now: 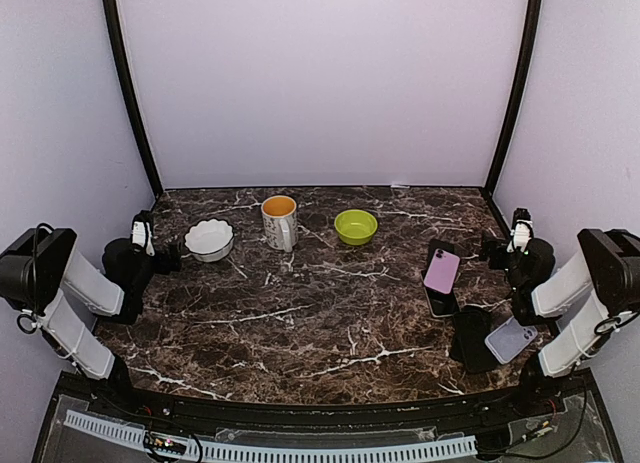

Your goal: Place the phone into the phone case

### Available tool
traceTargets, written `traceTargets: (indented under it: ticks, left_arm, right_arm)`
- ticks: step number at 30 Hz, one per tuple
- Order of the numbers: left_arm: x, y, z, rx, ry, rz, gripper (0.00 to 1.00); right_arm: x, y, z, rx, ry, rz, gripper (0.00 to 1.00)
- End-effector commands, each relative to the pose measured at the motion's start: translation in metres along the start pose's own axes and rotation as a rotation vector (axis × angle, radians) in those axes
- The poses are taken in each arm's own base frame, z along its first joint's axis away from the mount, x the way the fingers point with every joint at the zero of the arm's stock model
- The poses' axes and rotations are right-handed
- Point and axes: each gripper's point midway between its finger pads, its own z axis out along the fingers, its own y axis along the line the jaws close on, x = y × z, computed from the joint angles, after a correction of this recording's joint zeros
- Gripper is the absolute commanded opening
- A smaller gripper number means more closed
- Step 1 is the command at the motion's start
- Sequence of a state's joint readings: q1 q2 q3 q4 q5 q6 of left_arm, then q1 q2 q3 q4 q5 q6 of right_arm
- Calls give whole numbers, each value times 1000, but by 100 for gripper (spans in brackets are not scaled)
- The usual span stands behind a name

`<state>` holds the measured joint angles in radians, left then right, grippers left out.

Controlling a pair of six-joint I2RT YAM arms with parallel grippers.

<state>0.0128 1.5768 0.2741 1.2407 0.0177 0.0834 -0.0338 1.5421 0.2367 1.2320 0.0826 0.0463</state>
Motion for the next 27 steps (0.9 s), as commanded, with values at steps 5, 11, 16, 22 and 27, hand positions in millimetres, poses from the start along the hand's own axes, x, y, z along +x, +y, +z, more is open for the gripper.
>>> traceTargets:
  ticks: [5, 11, 16, 22, 27]
  left_arm:
    - [-8, -2, -1, 4, -30, 8, 99]
    - [-7, -4, 0, 36, -27, -4, 99]
    - [-19, 21, -5, -96, -20, -57, 99]
    - [-36, 43, -9, -215, -8, -95, 99]
    - [-70, 64, -19, -331, 5, -203, 98]
  right_arm:
    - [-11, -3, 2, 11, -38, 12, 98]
    - [-12, -4, 2, 18, -43, 15, 99]
    - [-28, -16, -3, 86, -50, 42, 99]
    - [-50, -12, 2, 75, 83, 146, 98]
    - [-59, 24, 8, -101, 225, 243, 84]
